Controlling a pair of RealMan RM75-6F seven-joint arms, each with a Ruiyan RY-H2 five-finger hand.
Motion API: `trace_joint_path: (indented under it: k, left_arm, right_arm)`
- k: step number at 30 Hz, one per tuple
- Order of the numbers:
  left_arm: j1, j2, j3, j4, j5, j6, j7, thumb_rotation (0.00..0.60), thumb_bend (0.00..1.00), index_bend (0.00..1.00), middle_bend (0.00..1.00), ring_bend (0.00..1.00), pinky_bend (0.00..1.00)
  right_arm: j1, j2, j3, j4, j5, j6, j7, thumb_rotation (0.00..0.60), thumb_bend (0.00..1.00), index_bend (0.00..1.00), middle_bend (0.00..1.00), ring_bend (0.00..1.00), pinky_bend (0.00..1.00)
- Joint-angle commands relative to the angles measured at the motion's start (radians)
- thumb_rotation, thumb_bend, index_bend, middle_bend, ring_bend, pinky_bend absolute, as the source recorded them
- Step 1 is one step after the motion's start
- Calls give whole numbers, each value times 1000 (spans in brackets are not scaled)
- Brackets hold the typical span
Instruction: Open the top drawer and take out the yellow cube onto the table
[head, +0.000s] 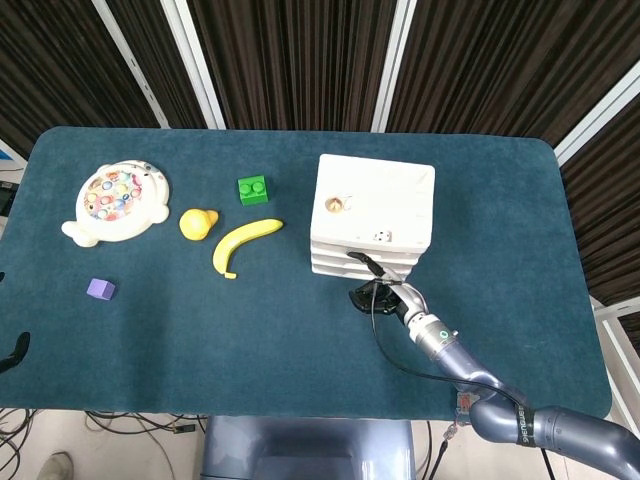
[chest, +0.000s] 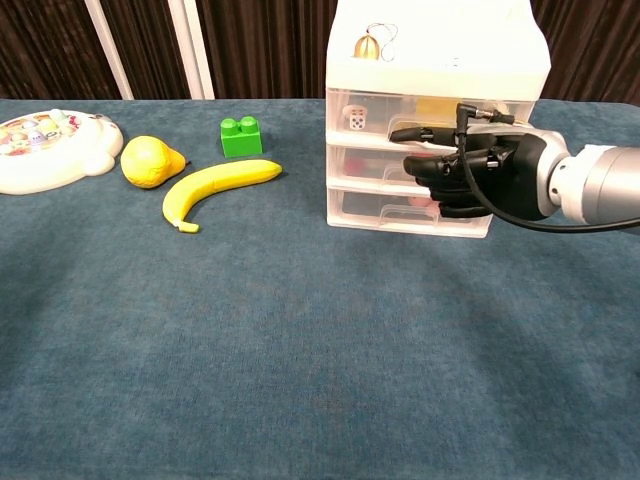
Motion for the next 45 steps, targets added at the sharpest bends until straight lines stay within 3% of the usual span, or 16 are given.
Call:
trace_joint_path:
  k: [1, 12, 29, 45]
  left_arm:
    - [0, 0, -1, 0, -2, 0, 1, 600, 340, 75, 0, 0, 0]
    - [1, 0, -2, -4, -7, 1, 4, 600, 340, 75, 0, 0, 0]
    - [3, 4, -3, -3, -11, 3, -2, 600, 340, 75, 0, 0, 0]
    - [3, 4, -3, -4, -13, 2, 0, 600, 340, 75, 0, 0, 0]
  right_arm:
    - [-2, 2, 0, -1, -8, 0, 6, 600, 531, 0, 898, 962, 1000]
    - [-7, 17, 0, -11, -63, -8, 77, 600, 539, 25, 897, 962, 1000]
    - [-1, 16, -26, -1, -129, -2, 161, 600, 540, 154, 897, 962, 1000]
    - [-7, 42, -71, -26, -192, 42, 214, 600, 540, 162, 897, 962, 1000]
